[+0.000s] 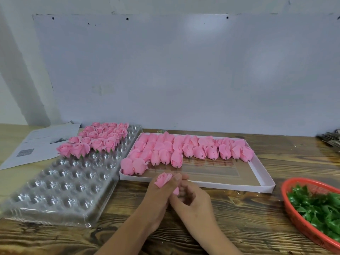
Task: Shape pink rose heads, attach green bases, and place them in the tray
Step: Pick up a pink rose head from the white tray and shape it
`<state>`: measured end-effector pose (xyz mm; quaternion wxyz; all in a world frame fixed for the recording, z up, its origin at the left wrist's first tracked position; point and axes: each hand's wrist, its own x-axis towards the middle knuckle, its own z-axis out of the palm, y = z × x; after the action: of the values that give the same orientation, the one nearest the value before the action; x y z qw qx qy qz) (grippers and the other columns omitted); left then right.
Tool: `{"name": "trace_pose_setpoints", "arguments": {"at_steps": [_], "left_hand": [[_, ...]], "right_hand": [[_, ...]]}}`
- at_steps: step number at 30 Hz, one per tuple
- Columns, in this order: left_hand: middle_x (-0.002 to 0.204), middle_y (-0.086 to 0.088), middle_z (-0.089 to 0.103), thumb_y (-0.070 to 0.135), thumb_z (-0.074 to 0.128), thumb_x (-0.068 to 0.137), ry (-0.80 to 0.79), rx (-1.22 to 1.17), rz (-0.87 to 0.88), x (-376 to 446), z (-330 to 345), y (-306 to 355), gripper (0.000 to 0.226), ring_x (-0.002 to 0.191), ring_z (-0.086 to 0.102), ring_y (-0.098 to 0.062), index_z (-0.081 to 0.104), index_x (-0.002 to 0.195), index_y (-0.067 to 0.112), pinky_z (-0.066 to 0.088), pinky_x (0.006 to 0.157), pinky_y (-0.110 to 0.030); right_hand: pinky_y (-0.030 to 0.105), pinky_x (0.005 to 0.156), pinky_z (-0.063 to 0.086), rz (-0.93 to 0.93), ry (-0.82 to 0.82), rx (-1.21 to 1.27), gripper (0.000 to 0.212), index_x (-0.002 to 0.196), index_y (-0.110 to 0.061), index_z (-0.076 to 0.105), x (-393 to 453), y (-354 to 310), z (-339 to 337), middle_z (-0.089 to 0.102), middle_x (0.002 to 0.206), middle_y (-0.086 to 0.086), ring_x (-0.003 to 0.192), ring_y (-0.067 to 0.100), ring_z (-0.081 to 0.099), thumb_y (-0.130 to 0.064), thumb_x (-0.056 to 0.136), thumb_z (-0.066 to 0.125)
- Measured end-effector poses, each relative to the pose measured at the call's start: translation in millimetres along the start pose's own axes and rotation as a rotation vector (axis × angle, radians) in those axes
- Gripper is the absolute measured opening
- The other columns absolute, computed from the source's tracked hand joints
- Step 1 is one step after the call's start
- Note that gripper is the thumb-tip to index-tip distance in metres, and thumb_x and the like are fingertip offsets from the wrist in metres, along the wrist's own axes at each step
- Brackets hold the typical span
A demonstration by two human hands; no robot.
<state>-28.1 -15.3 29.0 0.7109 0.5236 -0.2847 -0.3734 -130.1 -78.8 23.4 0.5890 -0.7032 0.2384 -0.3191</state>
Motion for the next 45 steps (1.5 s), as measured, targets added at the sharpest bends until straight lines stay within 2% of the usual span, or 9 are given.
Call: {"name": "trace_pose_setpoints", "arguments": {"at_steps": [10, 13, 16, 20, 26, 29, 33, 40, 45], "left_hand": [[0.098, -0.012, 0.071, 0.062, 0.084, 0.066, -0.12, -0.023, -0.042, -4, -5, 7, 0.051, 0.095, 0.068, -0.022, 0.073, 0.074, 0.012, 0.056, 0.088, -0.038], [0.097, -0.011, 0.072, 0.056, 0.077, 0.074, -0.068, -0.032, -0.046, -2, -5, 6, 0.047, 0.091, 0.07, -0.021, 0.07, 0.072, 0.01, 0.059, 0.084, -0.034], [0.093, -0.018, 0.073, 0.057, 0.081, 0.073, 0.049, -0.081, -0.046, 1, -2, 6, 0.048, 0.079, 0.072, -0.026, 0.073, 0.075, 0.009, 0.059, 0.071, -0.033], [0.088, -0.025, 0.072, 0.053, 0.082, 0.075, 0.113, -0.108, -0.054, 2, 2, 0, 0.042, 0.078, 0.072, -0.032, 0.078, 0.078, 0.011, 0.06, 0.071, -0.036], [0.087, -0.015, 0.073, 0.06, 0.079, 0.067, 0.106, -0.01, -0.007, 5, -2, -4, 0.061, 0.078, 0.071, -0.024, 0.074, 0.094, 0.005, 0.058, 0.067, -0.03], [0.088, -0.009, 0.073, 0.06, 0.077, 0.071, 0.048, 0.025, -0.003, 4, -5, -3, 0.041, 0.08, 0.07, -0.018, 0.077, 0.078, 0.02, 0.058, 0.074, -0.03], [0.09, -0.011, 0.072, 0.058, 0.075, 0.073, 0.037, -0.009, -0.011, 4, -7, -3, 0.059, 0.083, 0.069, -0.02, 0.071, 0.09, 0.002, 0.057, 0.076, -0.03], [0.089, -0.024, 0.071, 0.058, 0.066, 0.079, 0.131, -0.062, -0.038, 5, -3, -3, 0.063, 0.079, 0.071, -0.03, 0.07, 0.097, -0.002, 0.061, 0.072, -0.034], [0.087, -0.032, 0.069, 0.059, 0.066, 0.081, 0.126, -0.117, -0.009, 6, 1, -5, 0.073, 0.071, 0.07, -0.035, 0.064, 0.107, -0.009, 0.06, 0.066, -0.037]], "right_hand": [[0.026, 0.075, 0.056, 0.449, -0.392, 0.661, 0.019, 0.098, 0.0, 0.075, 9, -4, -15, 0.068, 0.088, 0.016, 0.076, 0.017, 0.065, -0.011, 0.084, 0.077], [0.026, 0.076, 0.057, 0.442, -0.337, 0.635, 0.022, 0.105, -0.004, 0.075, 9, -1, -10, 0.069, 0.09, 0.014, 0.077, 0.016, 0.067, -0.012, 0.084, 0.076], [0.02, 0.079, 0.055, 0.233, -0.164, 0.245, 0.036, 0.114, -0.027, 0.071, 6, 3, -1, 0.076, 0.095, 0.004, 0.088, 0.011, 0.071, -0.011, 0.083, 0.078], [0.022, 0.077, 0.056, 0.047, -0.005, 0.105, 0.035, 0.102, -0.037, 0.07, 0, 2, 6, 0.076, 0.09, 0.0, 0.084, 0.013, 0.072, -0.012, 0.08, 0.08], [0.027, 0.078, 0.058, 0.314, -0.075, 0.436, 0.004, 0.085, -0.01, 0.079, 3, -3, 1, 0.074, 0.087, 0.017, 0.08, 0.019, 0.07, -0.007, 0.084, 0.075], [0.025, 0.071, 0.058, 0.477, -0.18, 0.723, 0.009, 0.085, -0.004, 0.078, 6, -7, -2, 0.071, 0.087, 0.017, 0.075, 0.017, 0.069, -0.008, 0.078, 0.074], [0.027, 0.064, 0.06, 0.63, -0.252, 0.906, 0.021, 0.091, 0.001, 0.077, 6, -8, -6, 0.069, 0.087, 0.02, 0.069, 0.02, 0.068, -0.009, 0.074, 0.071], [0.027, 0.082, 0.058, 0.278, -0.102, 0.43, 0.024, 0.107, -0.012, 0.073, 1, -6, 2, 0.078, 0.095, 0.01, 0.092, 0.021, 0.074, -0.001, 0.085, 0.074], [0.019, 0.076, 0.055, 0.102, -0.037, 0.295, 0.034, 0.109, -0.017, 0.071, -1, -6, 6, 0.078, 0.091, 0.006, 0.087, 0.014, 0.074, 0.007, 0.084, 0.072]]}}
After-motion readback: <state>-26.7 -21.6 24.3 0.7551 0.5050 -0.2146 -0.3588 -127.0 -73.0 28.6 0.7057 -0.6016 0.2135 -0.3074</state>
